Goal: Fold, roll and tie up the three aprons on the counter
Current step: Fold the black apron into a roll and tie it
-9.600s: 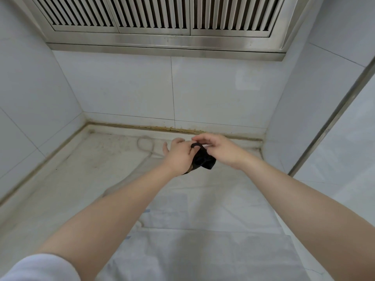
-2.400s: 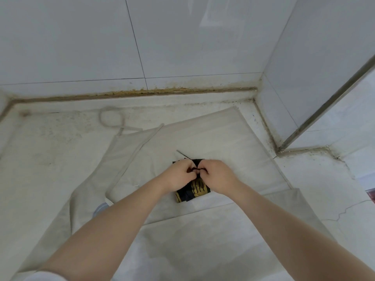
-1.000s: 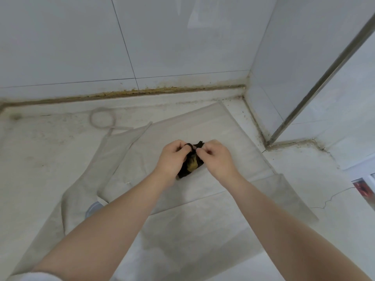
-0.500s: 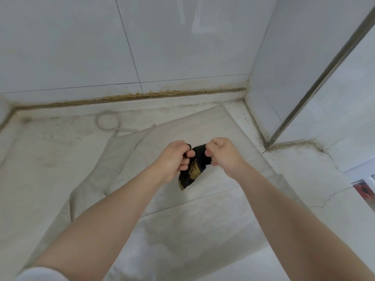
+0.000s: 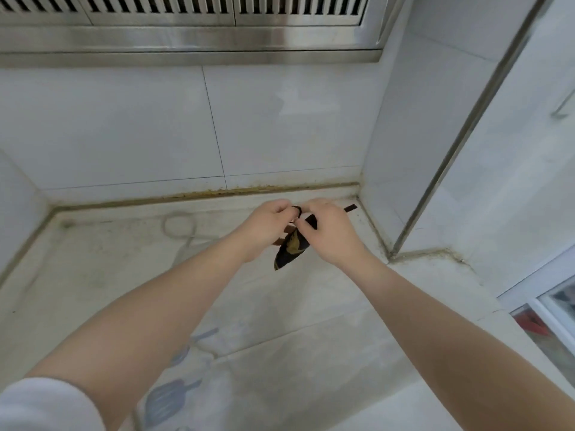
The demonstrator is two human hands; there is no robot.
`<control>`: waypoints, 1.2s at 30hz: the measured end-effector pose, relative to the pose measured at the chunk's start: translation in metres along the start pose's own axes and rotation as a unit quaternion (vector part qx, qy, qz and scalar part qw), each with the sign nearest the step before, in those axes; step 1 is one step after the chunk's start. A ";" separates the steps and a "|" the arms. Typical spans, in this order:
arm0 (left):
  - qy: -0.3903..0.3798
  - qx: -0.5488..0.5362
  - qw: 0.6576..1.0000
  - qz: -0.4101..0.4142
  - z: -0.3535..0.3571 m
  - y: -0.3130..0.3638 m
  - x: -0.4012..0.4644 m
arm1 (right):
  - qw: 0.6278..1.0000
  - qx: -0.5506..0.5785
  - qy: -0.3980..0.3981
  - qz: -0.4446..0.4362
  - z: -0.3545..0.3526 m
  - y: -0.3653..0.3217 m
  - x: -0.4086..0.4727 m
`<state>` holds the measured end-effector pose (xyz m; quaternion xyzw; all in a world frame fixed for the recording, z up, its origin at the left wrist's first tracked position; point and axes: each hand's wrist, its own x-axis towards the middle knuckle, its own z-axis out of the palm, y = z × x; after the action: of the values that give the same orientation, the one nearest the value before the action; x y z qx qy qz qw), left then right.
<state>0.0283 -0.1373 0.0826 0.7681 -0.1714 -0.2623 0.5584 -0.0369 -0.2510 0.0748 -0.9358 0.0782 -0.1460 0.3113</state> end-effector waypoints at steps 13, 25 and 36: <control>-0.171 0.043 0.965 0.194 0.071 0.084 -0.019 | 0.883 0.353 0.260 0.169 -0.127 0.014 -0.040; -0.014 0.292 0.856 0.427 0.229 0.220 -0.022 | 0.890 0.391 0.208 0.106 -0.328 0.089 -0.060; 0.084 0.183 0.835 0.512 0.347 0.373 -0.025 | 0.885 0.416 0.208 0.002 -0.536 0.136 -0.048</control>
<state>-0.1869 -0.5088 0.3584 0.6777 -0.5376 0.1626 0.4746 -0.2624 -0.6480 0.3911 -0.6679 0.0748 -0.3562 0.6492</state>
